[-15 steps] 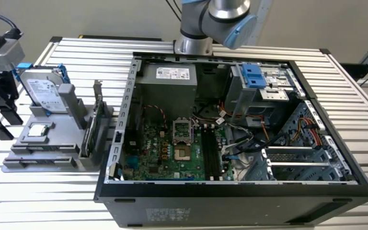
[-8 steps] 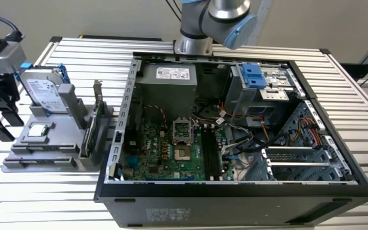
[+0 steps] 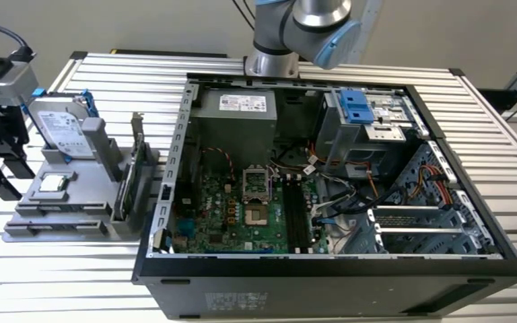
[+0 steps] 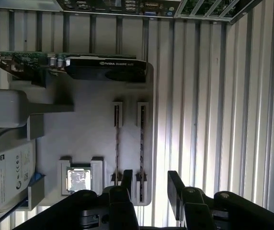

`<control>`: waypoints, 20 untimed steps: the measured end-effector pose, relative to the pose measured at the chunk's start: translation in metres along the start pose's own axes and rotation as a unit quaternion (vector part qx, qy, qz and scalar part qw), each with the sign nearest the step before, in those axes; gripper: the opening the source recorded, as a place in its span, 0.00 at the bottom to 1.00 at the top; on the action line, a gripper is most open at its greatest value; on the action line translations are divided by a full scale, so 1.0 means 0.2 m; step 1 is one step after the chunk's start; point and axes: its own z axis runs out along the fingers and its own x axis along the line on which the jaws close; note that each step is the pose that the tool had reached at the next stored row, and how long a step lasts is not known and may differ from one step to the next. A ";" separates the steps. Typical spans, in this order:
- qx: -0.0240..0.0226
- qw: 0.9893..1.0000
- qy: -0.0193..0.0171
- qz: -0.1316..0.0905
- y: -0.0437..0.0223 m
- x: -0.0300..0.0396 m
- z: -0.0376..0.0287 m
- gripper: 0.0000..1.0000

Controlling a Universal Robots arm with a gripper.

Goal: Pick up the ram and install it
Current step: 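Pick up the ram and move it above insertion slot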

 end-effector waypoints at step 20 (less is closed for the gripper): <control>0.000 1.000 -0.002 0.001 -0.001 0.002 0.047 1.00</control>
